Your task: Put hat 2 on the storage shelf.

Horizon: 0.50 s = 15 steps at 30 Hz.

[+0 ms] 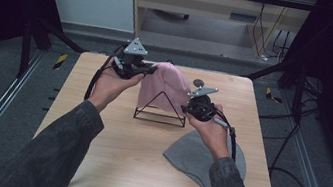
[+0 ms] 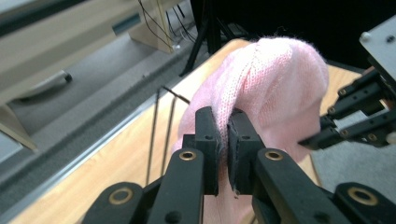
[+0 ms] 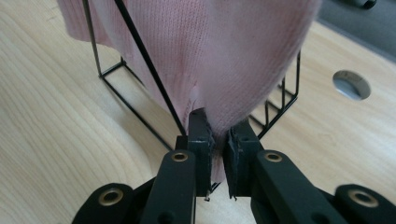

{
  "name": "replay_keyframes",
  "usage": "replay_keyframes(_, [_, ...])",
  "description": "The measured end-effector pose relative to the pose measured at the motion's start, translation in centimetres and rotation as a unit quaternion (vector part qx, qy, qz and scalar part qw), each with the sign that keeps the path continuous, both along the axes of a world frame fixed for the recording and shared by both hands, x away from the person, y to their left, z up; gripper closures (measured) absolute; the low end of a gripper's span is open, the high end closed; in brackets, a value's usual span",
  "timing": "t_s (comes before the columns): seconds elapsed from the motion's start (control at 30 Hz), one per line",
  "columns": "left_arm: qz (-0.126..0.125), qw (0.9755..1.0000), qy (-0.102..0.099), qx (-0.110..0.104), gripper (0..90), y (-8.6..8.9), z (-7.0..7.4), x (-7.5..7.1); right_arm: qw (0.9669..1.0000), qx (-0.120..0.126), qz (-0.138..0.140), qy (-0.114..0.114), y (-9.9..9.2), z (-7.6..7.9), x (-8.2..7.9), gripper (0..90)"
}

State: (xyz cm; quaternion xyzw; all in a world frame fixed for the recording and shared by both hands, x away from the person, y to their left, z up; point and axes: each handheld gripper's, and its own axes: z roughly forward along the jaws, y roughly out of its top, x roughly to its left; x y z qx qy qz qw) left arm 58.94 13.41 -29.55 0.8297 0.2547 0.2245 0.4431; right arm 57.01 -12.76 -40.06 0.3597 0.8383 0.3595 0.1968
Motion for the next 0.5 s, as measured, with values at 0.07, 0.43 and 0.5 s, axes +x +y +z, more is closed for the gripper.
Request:
replay_keyframes(0.07, [-0.003,1.0,0.004,0.001,84.4,-0.1,-0.5,-0.3,1.0,0.003,-0.001,0.005,-0.1,-0.4,0.0,81.7])
replay_keyframes(0.43, [-0.007,0.9994,0.032,0.012,84.7,-0.7,-3.7,-1.0,0.9998,-0.013,-0.01,0.015,-2.3,-0.6,-1.8,56.4])
replay_keyframes(0.5, [-0.006,0.9994,0.033,0.012,84.6,-0.7,-3.8,-1.0,0.9997,-0.016,-0.015,0.013,-2.7,-0.6,-2.0,54.2])
